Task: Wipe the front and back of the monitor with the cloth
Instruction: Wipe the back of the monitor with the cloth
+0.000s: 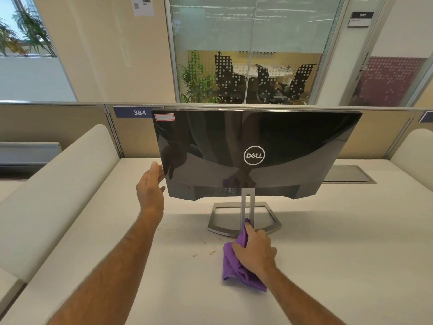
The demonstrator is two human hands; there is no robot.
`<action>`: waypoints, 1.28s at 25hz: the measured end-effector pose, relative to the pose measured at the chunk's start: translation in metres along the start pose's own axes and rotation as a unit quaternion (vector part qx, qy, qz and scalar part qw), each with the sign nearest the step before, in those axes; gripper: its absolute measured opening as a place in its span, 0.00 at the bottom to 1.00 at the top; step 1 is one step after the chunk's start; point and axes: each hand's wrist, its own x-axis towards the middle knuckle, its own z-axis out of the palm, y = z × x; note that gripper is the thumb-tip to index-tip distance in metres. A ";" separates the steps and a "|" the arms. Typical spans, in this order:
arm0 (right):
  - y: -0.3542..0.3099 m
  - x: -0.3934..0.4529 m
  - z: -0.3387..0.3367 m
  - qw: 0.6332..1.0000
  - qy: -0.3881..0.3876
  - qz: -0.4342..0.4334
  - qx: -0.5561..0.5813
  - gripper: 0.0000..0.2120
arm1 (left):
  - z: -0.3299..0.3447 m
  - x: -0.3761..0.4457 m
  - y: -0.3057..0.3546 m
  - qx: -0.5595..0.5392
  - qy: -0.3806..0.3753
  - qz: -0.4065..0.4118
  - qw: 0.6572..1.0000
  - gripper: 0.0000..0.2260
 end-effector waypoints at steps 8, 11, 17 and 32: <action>-0.010 0.014 -0.011 0.999 -0.034 0.028 0.030 0.29 | 0.000 -0.002 0.000 -0.001 0.003 0.002 1.000 0.24; -0.009 0.017 -0.015 0.999 -0.033 0.019 0.017 0.26 | 0.000 -0.002 0.000 -0.002 0.004 0.004 1.000 0.24; -0.003 0.007 -0.010 0.998 0.039 -0.001 0.050 0.14 | -0.001 -0.003 0.002 -0.003 0.000 0.002 1.000 0.24; 0.054 -0.017 -0.029 0.920 0.074 -0.039 0.383 0.10 | -0.001 -0.003 0.003 -0.003 0.000 0.003 1.000 0.26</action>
